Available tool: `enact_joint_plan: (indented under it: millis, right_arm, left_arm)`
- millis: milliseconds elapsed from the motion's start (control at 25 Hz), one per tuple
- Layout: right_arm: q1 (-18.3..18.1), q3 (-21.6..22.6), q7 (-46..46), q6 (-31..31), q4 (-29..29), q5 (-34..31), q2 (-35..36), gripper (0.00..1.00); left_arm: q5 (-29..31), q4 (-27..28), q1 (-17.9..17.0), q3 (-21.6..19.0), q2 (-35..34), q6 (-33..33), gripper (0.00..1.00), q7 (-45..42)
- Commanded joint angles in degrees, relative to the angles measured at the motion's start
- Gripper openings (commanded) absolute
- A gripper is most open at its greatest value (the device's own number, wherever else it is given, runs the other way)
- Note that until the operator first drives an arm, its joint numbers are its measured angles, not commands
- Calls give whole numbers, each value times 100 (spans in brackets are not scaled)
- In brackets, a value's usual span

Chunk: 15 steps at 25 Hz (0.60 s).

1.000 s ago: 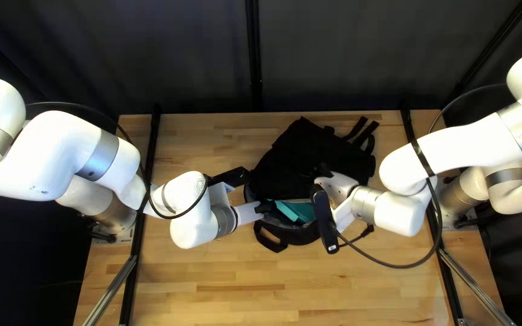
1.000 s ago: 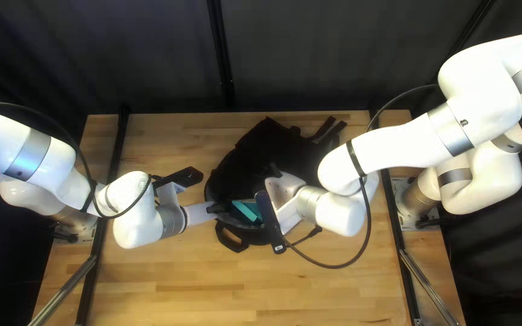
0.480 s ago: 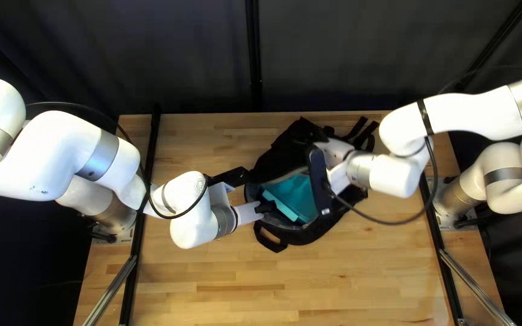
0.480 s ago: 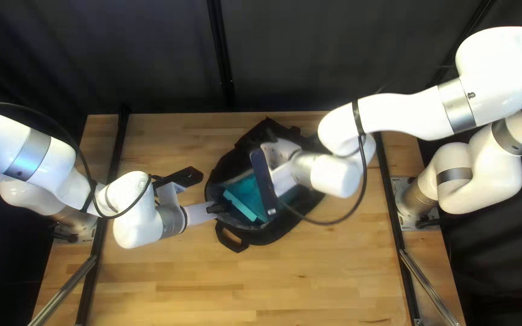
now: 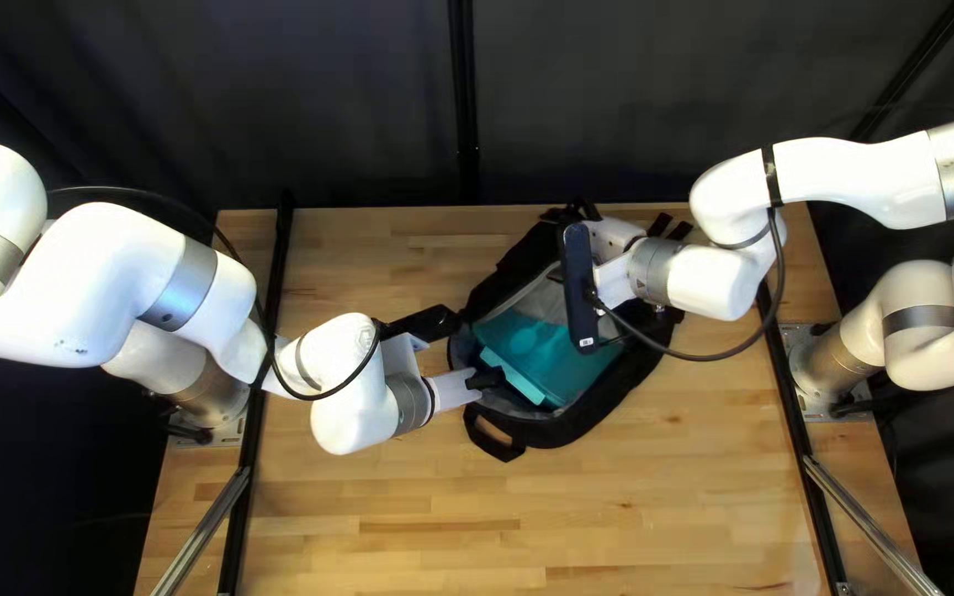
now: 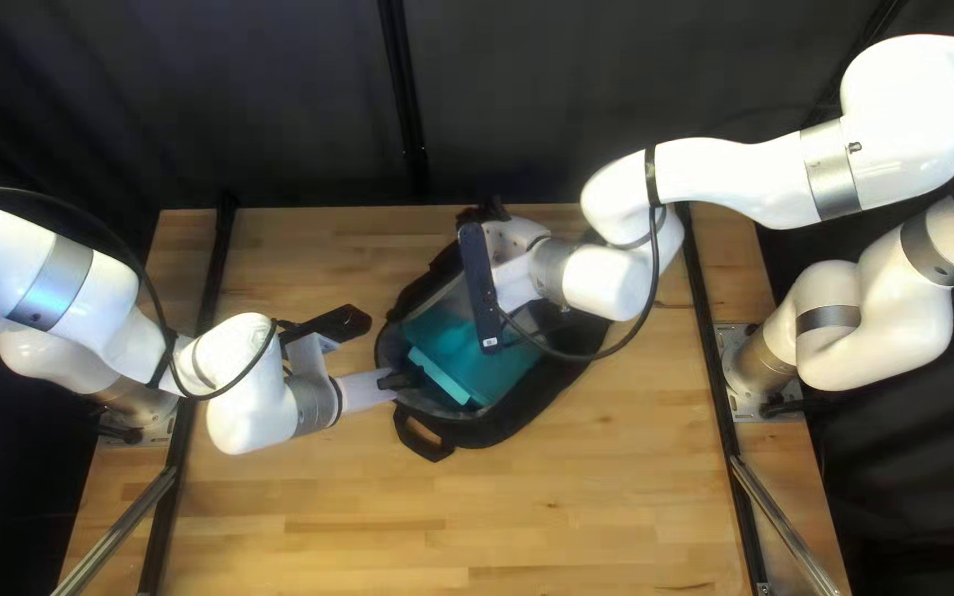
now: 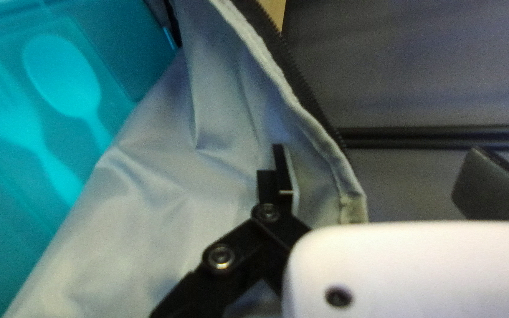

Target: Remove a lunch box from a kids backpack

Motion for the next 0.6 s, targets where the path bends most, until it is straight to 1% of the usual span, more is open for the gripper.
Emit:
enact_joint_plan:
  millis: [40,240,440,520,600]
  right_arm:
    - [-35,-109,-193,7,-249,272,-242,100]
    - [-112,-254,-172,-118,-651,248,-558,100]
    - [-187,-297,217,-222,-793,-55,-454,100]
    - [-161,-290,83,-210,-724,45,-355,100]
    - [-117,-272,-172,-141,-674,279,-324,100]
  left_arm:
    - [0,0,0,0,0,0,100,0]
    - [0,0,0,0,0,0,100,0]
    - [0,0,0,0,0,0,100,0]
    - [0,0,0,0,0,0,100,0]
    - [0,0,0,0,0,0,100,0]
